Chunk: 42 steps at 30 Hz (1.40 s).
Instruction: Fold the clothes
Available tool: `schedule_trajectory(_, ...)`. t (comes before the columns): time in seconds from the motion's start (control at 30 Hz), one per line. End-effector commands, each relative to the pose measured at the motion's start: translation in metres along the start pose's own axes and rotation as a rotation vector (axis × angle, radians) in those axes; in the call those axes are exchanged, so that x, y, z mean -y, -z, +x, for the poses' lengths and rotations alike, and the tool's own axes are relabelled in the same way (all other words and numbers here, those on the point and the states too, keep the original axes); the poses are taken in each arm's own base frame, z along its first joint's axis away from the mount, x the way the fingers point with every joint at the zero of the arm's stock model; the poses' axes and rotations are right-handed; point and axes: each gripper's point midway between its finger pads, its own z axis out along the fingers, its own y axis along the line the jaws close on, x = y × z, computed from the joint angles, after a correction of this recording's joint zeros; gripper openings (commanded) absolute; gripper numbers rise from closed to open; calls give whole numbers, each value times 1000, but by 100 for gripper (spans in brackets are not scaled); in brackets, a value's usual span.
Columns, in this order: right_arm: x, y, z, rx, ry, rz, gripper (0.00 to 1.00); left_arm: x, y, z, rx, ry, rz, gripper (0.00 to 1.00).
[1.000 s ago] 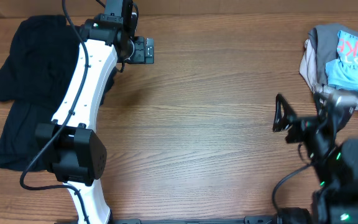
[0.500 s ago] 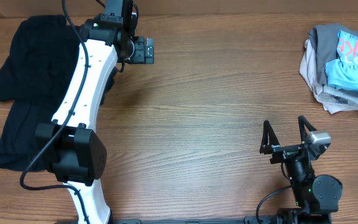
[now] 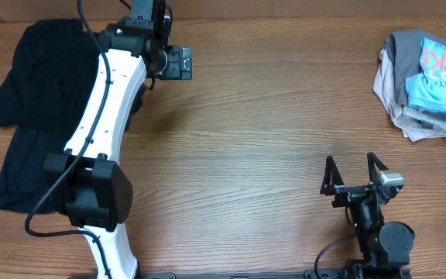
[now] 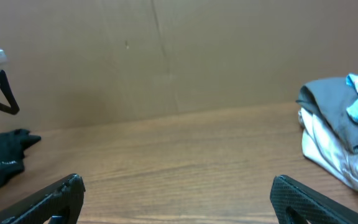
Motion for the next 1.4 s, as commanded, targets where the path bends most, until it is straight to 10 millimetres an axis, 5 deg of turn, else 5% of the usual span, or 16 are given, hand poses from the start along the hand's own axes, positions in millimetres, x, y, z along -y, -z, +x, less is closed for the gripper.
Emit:
schedule_trajectory(0.0,2,0,6,-12,-11,9,100,-2,-3,1,-5,-16,-11,100)
schedule_trajectory(1.03,2,0,6,-13,-11,10,100,-5,1,0,3,-21,-31,100)
schedule_trajectory(1.17,2,0,6,-13,-11,10,100,-3,25,-12,77,-19,-19,100)
schedule_trajectory(1.37,2,0,6,-13,-11,10,100,7,96,-53,338,-18,37,100)
